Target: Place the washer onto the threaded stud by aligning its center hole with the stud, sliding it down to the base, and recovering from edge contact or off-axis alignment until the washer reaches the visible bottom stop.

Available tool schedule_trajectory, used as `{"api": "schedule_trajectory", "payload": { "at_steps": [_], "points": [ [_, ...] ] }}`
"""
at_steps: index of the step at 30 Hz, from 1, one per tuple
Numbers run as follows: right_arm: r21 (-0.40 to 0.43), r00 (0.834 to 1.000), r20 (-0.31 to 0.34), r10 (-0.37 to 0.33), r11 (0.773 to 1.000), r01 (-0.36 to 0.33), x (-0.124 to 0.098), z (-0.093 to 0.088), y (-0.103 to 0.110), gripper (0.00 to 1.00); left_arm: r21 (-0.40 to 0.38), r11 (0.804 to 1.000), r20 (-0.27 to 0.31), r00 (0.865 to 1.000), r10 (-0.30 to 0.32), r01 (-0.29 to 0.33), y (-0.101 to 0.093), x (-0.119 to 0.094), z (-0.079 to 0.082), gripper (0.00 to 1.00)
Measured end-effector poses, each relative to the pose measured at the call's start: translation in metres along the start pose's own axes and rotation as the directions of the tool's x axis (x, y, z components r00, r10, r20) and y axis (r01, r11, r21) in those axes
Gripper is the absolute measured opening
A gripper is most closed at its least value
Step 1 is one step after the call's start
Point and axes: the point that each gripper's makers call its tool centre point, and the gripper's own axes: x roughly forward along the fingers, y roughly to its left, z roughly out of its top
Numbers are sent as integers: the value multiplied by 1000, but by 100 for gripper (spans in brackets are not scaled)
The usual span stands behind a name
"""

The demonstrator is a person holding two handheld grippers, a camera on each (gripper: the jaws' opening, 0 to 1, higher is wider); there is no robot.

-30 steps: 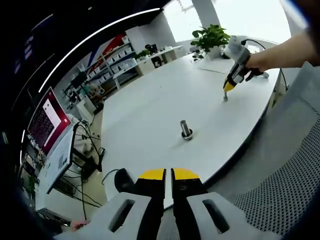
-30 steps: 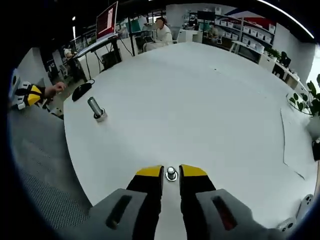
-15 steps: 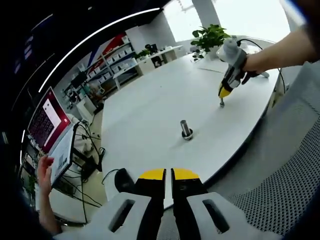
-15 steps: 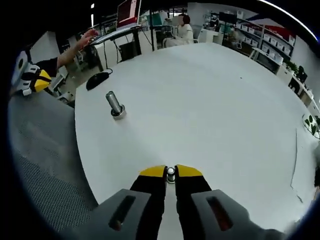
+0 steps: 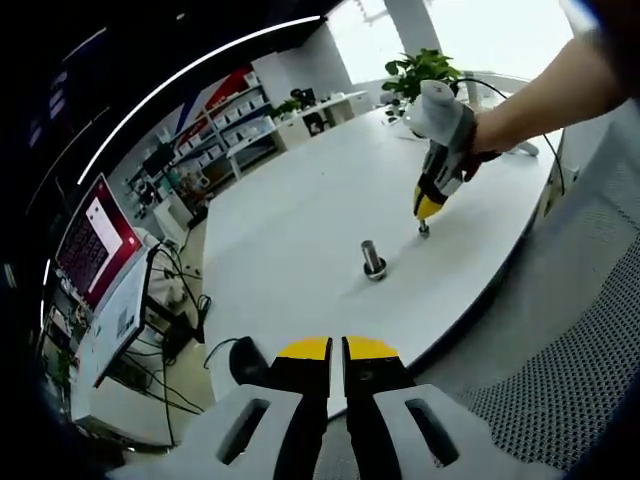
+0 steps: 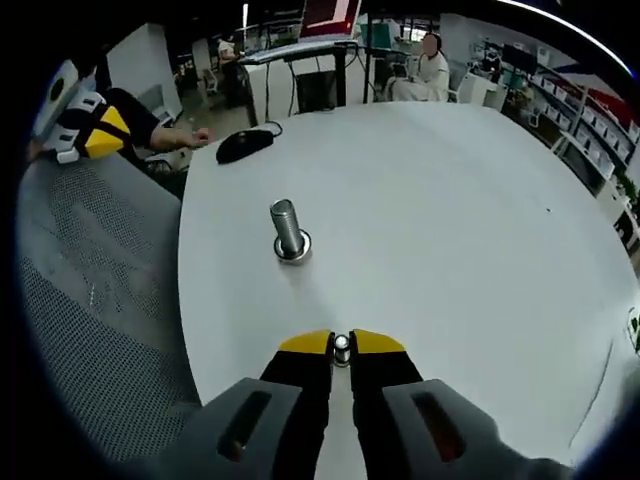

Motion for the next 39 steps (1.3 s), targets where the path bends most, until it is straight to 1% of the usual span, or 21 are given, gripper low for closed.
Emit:
{"api": "schedule_trajectory", "payload": {
  "at_steps": [5,7,10,12,14,16,17,19,21,23,24,26,27,28,29,31,33,35,36,37,39],
  "points": [
    [-20,1000,-6,1,1000,-1,4,3,-1,8,0,1000,1,1000,-1,1,0,0,0,2],
    [-21,1000,-8,21,1000,-21,3,2,1,9,0,1000,3,1000,0,0,0,0,1,2],
    [-1,1000,5,18,1000,-18,-4,6,2,19,2,1000,5,1000,-4,4,-1,0,1,2],
    [4,999,14,34,999,-34,-14,9,6,20,2,1000,6,1000,-6,6,-1,0,1,2],
    [21,999,52,9,1000,-10,-36,16,4,25,4,1000,8,1000,-10,10,-2,0,2,2],
    [47,997,82,-3,999,-1,-50,20,4,29,6,1000,10,1000,-14,14,-3,0,2,2],
    [74,993,113,-14,997,5,-64,24,5,30,6,1000,13,1000,-16,16,-3,0,2,2],
    [98,987,150,-55,994,40,-91,25,5,32,8,1000,19,1000,-18,18,-4,0,4,2],
    [142,978,185,-92,988,67,-115,25,10,35,14,1000,28,999,-22,22,-5,-1,6,1],
    [194,966,223,-132,977,89,-138,23,15,36,17,1000,45,999,-24,23,-5,-1,9,1],
    [225,957,246,-157,969,101,-150,22,19,37,17,1000,48,998,-27,26,-6,-2,9,1],
    [256,943,275,-188,960,117,-166,20,25,37,22,999,50,998,-36,35,-8,-2,10,1],
    [283,933,292,-210,951,125,-176,19,30,37,24,999,50,998,-43,42,-9,-2,10,1],
    [301,926,301,-226,944,133,-183,18,33,38,28,998,55,997,-49,48,-11,-2,11,1],
    [328,915,312,-255,933,148,-192,16,38,38,32,998,61,997,-53,51,-11,-2,12,1],
    [355,903,328,-276,922,153,-199,13,40,39,31,998,74,995,-60,58,-13,-3,14,1],
    [398,878,355,-321,902,169,-212,9,44,39,35,997,86,994,-66,63,-14,-5,15,1],
    [428,858,367,-360,884,189,-222,6,51,39,39,997,102,993,-66,63,-15,-6,18,1],
    [448,848,371,-379,873,194,-225,3,53,39,39,997,107,992,-65,62,-14,-7,19,1],
    [475,831,382,-405,857,199,-229,1,55,39,38,997,111,992,-64,60,-14,-7,20,1],
    [511,808,397,-436,836,200,-232,-2,57,38,43,997,119,991,-62,57,-13,-7,21,1]
  ]
}}
